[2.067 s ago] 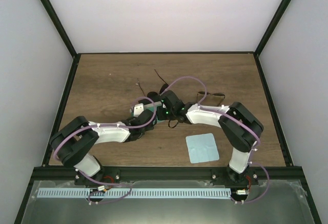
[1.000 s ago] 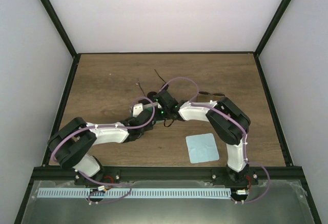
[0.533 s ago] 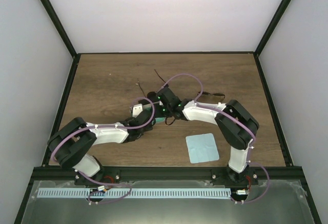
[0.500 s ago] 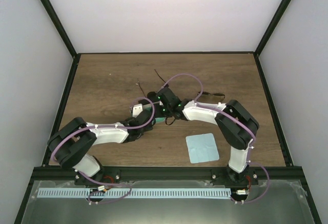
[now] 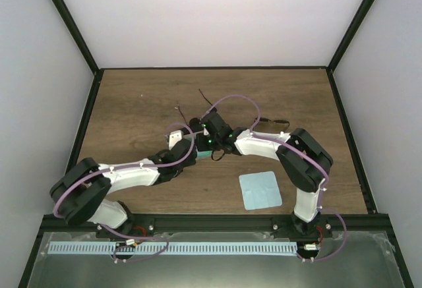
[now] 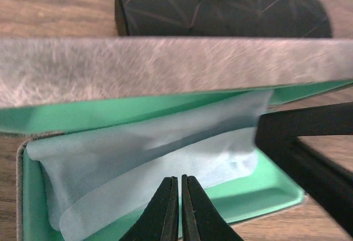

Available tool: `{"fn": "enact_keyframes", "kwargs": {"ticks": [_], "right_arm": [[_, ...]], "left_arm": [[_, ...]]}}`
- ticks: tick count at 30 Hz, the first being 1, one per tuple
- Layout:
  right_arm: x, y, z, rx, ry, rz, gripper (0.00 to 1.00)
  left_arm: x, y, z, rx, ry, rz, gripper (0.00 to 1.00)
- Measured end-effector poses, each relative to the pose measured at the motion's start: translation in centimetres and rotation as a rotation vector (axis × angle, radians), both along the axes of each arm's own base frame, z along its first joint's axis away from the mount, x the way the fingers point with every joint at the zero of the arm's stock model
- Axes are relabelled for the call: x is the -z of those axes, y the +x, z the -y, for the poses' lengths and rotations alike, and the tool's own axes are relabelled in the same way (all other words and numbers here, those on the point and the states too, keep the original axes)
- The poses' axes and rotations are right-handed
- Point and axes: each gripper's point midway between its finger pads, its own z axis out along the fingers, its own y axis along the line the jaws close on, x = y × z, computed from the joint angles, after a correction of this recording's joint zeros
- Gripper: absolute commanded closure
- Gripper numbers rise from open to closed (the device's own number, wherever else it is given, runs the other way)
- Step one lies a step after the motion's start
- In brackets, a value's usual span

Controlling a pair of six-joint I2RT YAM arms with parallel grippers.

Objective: Organize the sunglasses
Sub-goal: Place the glasses cleaning cloth in the sunglasses case.

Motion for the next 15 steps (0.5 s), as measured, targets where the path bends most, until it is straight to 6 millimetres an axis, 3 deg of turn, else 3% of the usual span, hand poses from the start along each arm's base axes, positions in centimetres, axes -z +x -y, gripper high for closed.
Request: {"fn": "enact_keyframes", "kwargs": {"ticks": [6, 12, 15], "right_arm": [[0.1, -0.1, -0.7, -0.019, 0.029, -0.003, 0.94], [2.4, -0.6, -1.0, -0.041, 0.012, -0.052, 0.93], [3.0, -0.7, -0.9, -0.042, 0.003, -0.060, 0.74]], "left_arm": [[-3.1, 0.1, 0.5, 0.020, -0.062, 0.051, 0.81], [-5.2, 0.1, -0.5, -0.022, -0.086, 0.093, 0.71], [-5.9, 0.1, -1.2, -0.053, -0.094, 0.110, 0.68]]}}
